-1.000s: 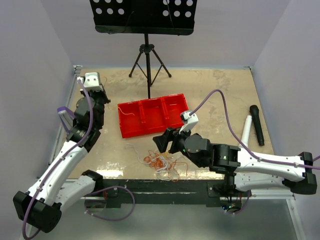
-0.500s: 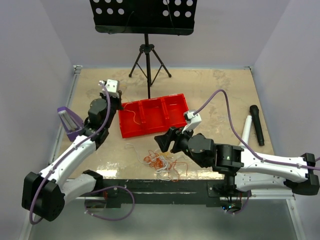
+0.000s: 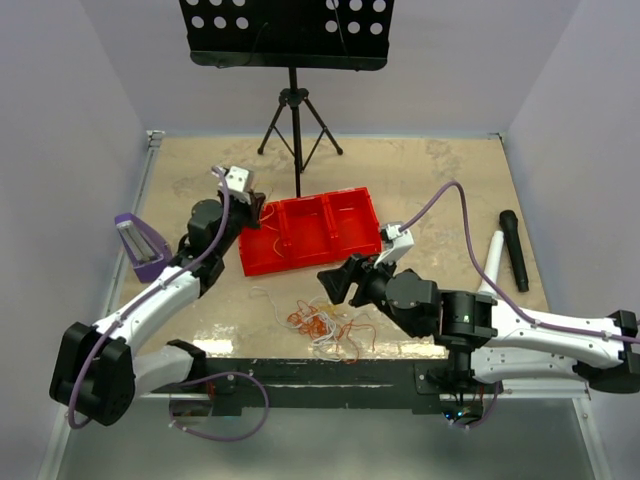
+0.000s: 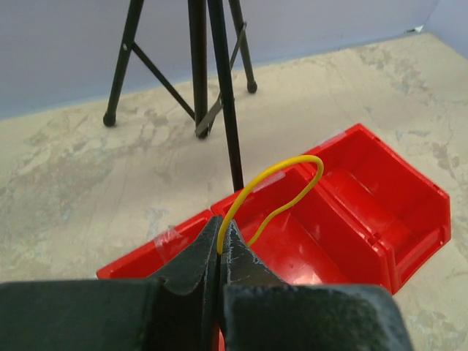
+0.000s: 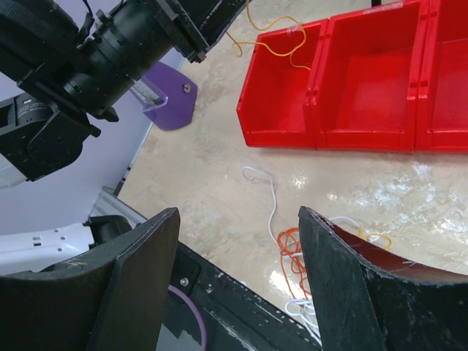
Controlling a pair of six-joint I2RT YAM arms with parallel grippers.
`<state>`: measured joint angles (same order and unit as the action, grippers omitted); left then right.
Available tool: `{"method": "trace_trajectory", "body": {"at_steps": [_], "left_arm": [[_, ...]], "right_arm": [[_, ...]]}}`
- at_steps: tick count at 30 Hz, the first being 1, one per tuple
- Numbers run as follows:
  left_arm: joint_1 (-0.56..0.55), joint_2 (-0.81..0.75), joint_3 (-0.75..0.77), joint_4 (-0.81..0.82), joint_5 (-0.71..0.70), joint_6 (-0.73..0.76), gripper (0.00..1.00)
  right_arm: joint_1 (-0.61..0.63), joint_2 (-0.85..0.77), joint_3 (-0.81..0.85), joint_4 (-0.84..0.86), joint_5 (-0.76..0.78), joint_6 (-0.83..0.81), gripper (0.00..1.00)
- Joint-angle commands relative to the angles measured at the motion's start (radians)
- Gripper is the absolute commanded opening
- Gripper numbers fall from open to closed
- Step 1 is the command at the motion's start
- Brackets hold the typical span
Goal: Untangle the cables
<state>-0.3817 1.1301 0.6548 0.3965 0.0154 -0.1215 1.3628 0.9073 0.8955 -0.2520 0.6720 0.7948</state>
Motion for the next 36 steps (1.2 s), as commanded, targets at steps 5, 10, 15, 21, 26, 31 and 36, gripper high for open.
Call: {"method": "trace_trajectory", "body": {"at_steps": [5, 10, 15, 21, 26, 31, 36], "left_arm": [[0.003, 0.053, -0.066, 0.1, 0.059, -0.093, 0.0], [-0.003, 0.089, -0.092, 0.13, 0.11, -0.136, 0.0], [-0.003, 0.105, -0.145, 0.139, 0.069, -0.129, 0.0], [-0.005, 0.123, -0.187, 0.163, 0.002, -0.129, 0.0], [-0.006, 0.149, -0.167, 0.162, -0.106, -0.122, 0.24], [-0.005, 0.161, -0.138, 0.139, -0.098, -0.098, 0.45], [-0.005, 0.145, -0.11, 0.085, -0.063, -0.04, 0.52]], "right_arm": [[-0.011, -0.027, -0.021, 0.014, 0.041, 0.02, 0.7], [-0.027, -0.019, -0.02, 0.023, 0.032, 0.006, 0.7], [-0.039, -0.028, -0.027, 0.03, 0.021, 0.0, 0.7], [-0.056, -0.031, -0.03, 0.04, 0.008, -0.012, 0.7], [-0.062, -0.027, -0.038, 0.06, -0.005, -0.017, 0.7], [-0.077, -0.002, -0.043, 0.092, -0.038, -0.016, 0.69], [-0.108, 0.047, -0.015, 0.114, -0.072, -0.038, 0.69]]}}
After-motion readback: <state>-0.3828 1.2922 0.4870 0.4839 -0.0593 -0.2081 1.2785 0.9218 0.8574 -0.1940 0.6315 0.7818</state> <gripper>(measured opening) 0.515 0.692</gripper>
